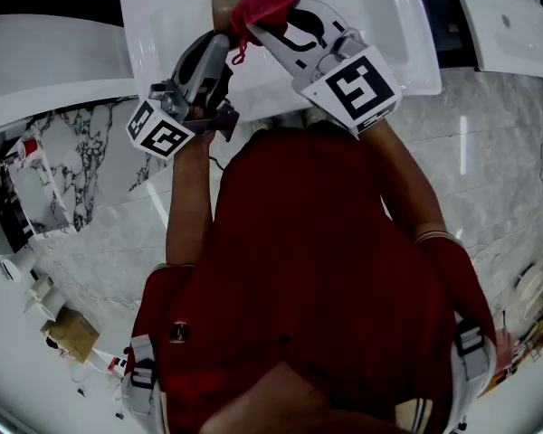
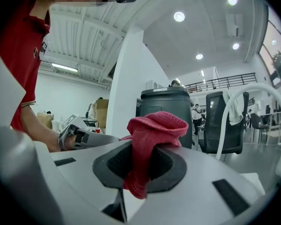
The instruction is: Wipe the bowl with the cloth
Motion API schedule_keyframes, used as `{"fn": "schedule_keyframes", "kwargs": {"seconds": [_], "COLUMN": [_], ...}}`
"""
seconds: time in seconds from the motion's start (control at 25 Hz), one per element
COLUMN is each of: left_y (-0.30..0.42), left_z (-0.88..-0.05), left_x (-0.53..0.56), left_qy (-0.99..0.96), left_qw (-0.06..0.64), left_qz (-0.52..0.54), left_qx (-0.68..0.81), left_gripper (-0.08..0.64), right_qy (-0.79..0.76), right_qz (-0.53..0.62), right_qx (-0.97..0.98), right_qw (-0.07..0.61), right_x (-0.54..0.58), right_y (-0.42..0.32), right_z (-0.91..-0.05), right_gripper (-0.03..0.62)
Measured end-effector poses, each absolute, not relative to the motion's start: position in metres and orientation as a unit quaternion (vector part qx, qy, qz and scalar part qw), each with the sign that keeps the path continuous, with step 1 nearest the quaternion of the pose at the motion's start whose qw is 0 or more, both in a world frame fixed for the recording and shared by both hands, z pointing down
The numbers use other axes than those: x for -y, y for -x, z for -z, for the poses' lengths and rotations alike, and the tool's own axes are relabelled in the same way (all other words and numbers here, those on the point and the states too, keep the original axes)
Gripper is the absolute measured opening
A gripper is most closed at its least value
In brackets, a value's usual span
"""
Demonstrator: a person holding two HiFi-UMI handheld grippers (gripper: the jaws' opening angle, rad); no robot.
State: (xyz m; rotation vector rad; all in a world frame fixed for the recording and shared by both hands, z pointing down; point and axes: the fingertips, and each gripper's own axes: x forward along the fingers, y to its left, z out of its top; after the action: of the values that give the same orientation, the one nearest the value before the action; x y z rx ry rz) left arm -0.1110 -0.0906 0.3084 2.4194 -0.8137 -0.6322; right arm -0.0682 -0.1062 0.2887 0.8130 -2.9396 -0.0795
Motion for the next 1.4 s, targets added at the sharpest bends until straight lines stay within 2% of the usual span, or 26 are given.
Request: {"fn": "schedule_keyframes", "kwargs": {"seconds": [0.48, 0.8, 1.4], "left_y": [0.099, 0.1, 0.109], "left_z": [-0.303, -0.295, -0.285], "left_x": [0.083, 0.078, 0.08], "left_qy": [-0.906, -0.901, -0.887], "left_qw": [0.249, 0.256, 0.259], "left_qz": [0.231, 0.271, 0.315], "left_qx": [0.252, 0.223, 0.218], "left_gripper": [0.021, 0.021, 0.021], "right_qy": [-0.3, -0.328, -0.331], "right_qz": [-0.002, -0.037, -0.047], "right_qx": [0.954, 0.944, 0.94], "right_qw": [0.025, 0.018, 0.062], "right_x": [0.132, 0.144, 0.134], "right_y": [0.047, 0.031, 0.04], "right_z": [-0.286, -0.296, -0.328], "right_gripper": [0.055, 0.054, 0.055]}}
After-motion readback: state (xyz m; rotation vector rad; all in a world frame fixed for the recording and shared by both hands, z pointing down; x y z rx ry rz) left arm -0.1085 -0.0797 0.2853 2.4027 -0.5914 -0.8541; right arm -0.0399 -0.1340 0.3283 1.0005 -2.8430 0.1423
